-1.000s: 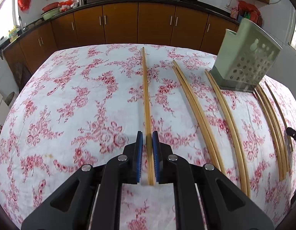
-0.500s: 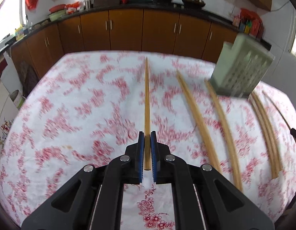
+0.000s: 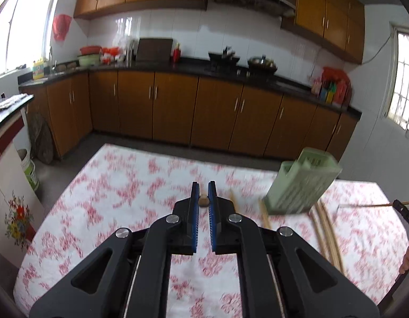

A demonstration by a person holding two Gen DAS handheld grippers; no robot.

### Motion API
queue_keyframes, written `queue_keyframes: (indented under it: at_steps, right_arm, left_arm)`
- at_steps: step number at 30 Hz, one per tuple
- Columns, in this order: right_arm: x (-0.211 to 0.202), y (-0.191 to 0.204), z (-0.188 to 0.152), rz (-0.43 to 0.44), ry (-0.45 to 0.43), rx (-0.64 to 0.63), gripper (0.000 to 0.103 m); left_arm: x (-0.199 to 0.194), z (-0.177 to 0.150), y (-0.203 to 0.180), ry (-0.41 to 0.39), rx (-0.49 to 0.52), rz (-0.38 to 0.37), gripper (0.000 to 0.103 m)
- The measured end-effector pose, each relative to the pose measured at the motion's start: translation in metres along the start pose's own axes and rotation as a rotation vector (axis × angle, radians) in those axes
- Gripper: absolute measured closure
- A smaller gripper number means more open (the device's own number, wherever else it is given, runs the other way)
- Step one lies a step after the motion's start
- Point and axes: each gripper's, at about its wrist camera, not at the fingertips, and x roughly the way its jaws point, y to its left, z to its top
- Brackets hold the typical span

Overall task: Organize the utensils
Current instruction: 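Lift the chopstick in the right tool toward the green holder while the left tool lifts its chopstick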

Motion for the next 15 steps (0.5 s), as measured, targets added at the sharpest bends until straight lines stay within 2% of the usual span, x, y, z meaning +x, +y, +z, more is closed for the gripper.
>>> queue_keyframes:
  at_steps: [4,11,15]
  right_arm:
    - [-0.008,0.0,0.017,0.008,-0.051,0.006,0.095]
    - [-0.007,0.007,0.026,0.001,-0.068,-0.013,0.095]
    - [-0.012,0.013,0.043,0.015,-0.088,-0.023,0.095]
  left_arm:
    - [-0.005,0.02,-0.003,-0.049,-0.009,0.003,0.096]
    - [0.0,0.032,-0.004,-0.069,-0.002,0.017,0.096]
    - [-0.003,0.044,-0.006,-0.082,0.012,0.025,0.096]
